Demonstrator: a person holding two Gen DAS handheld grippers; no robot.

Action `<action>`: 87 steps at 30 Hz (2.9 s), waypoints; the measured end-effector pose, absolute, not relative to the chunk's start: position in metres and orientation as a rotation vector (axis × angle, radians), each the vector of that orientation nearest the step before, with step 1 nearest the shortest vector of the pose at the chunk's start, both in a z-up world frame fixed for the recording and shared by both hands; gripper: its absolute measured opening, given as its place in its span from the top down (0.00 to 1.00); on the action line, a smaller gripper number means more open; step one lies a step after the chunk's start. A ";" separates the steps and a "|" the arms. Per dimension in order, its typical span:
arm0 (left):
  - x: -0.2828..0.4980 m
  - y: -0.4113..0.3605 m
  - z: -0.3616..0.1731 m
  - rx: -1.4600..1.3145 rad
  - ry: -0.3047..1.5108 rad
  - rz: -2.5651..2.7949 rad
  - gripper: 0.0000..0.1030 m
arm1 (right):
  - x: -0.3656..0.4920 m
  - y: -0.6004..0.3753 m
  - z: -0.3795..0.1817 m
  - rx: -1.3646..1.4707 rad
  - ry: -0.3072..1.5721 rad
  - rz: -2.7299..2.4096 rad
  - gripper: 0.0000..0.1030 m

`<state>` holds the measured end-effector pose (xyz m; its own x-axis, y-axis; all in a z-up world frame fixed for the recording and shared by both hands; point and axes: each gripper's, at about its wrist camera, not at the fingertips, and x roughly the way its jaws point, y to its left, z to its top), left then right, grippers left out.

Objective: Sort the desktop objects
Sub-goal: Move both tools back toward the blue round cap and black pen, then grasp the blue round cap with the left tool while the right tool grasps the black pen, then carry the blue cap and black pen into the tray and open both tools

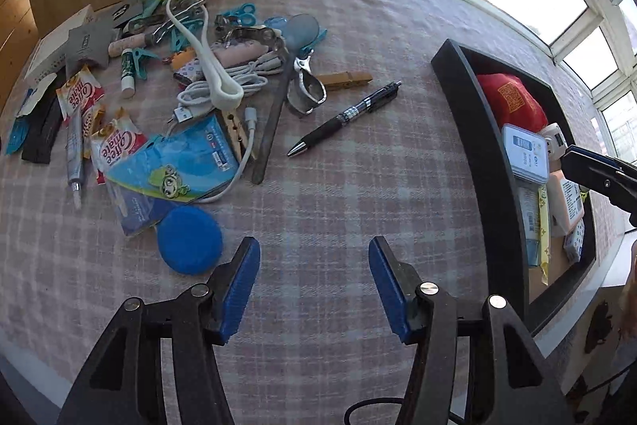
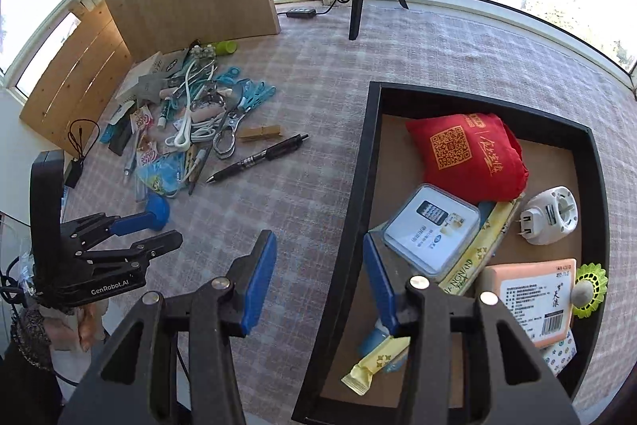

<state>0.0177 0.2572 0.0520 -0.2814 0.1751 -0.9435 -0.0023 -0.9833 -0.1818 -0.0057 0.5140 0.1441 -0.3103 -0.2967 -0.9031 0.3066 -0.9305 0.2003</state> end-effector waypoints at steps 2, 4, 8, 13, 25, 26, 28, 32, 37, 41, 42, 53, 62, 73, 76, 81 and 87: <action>0.021 0.237 0.042 -1.844 -0.219 2.432 0.47 | -0.011 0.495 0.134 1.597 0.009 -2.254 0.57; 0.022 0.226 0.036 -1.855 -0.206 2.450 0.47 | -0.022 0.479 0.123 1.658 -0.051 -2.224 0.57; 0.020 0.217 0.025 -1.848 -0.235 2.454 0.46 | -0.053 0.446 0.101 1.768 -0.107 -2.240 0.57; 0.015 0.218 0.016 -1.837 -0.185 2.475 0.44 | -0.094 0.424 0.065 1.932 -0.305 -2.180 0.57; 0.008 0.228 0.006 -1.816 -0.075 2.551 0.49 | -0.121 0.390 0.042 2.054 -0.213 -2.280 0.58; 0.010 0.228 0.006 -1.811 -0.062 2.558 0.51 | -0.121 0.389 0.042 2.058 -0.223 -2.274 0.60; 0.011 0.225 0.007 -1.805 -0.064 2.557 0.53 | -0.118 0.382 0.042 2.058 -0.180 -2.263 0.66; 0.014 0.217 0.009 -1.787 -0.066 2.542 0.53 | -0.107 0.366 0.043 2.016 -0.004 -2.236 0.76; 0.019 0.211 0.010 -1.772 -0.088 2.530 0.54 | -0.089 0.363 0.043 1.991 0.085 -2.158 0.85; 0.028 0.207 0.013 -1.781 -0.118 2.508 0.54 | -0.076 0.375 0.044 1.985 0.024 -2.124 0.88; 0.032 0.207 0.015 -1.779 -0.136 2.499 0.54 | -0.073 0.380 0.045 1.983 0.002 -2.118 0.88; 0.036 0.262 0.046 -1.696 -0.065 2.469 0.54 | -0.047 0.435 0.088 1.891 -0.096 -2.133 0.89; 0.024 0.375 0.084 -1.527 0.059 2.330 0.54 | -0.040 0.525 0.120 1.854 -0.184 -2.237 0.89; 0.047 0.519 0.094 -1.400 0.249 2.103 0.54 | 0.006 0.664 0.132 1.917 -0.338 -2.391 0.89; 0.050 0.543 0.095 -1.383 0.284 2.077 0.54 | 0.013 0.677 0.130 1.925 -0.359 -2.392 0.89; 0.049 0.563 0.096 -1.375 0.314 2.064 0.53 | 0.018 0.684 0.127 1.927 -0.364 -2.388 0.89; 0.044 0.557 0.100 -1.400 0.279 2.103 0.46 | 0.017 0.682 0.137 1.888 -0.287 -2.444 0.83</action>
<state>0.0441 0.5572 0.0995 -0.2716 0.3565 -0.8939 -0.5772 -0.8036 -0.1451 0.0171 0.6824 0.1370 -0.2583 -0.1441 -0.9553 -0.0812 -0.9821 0.1701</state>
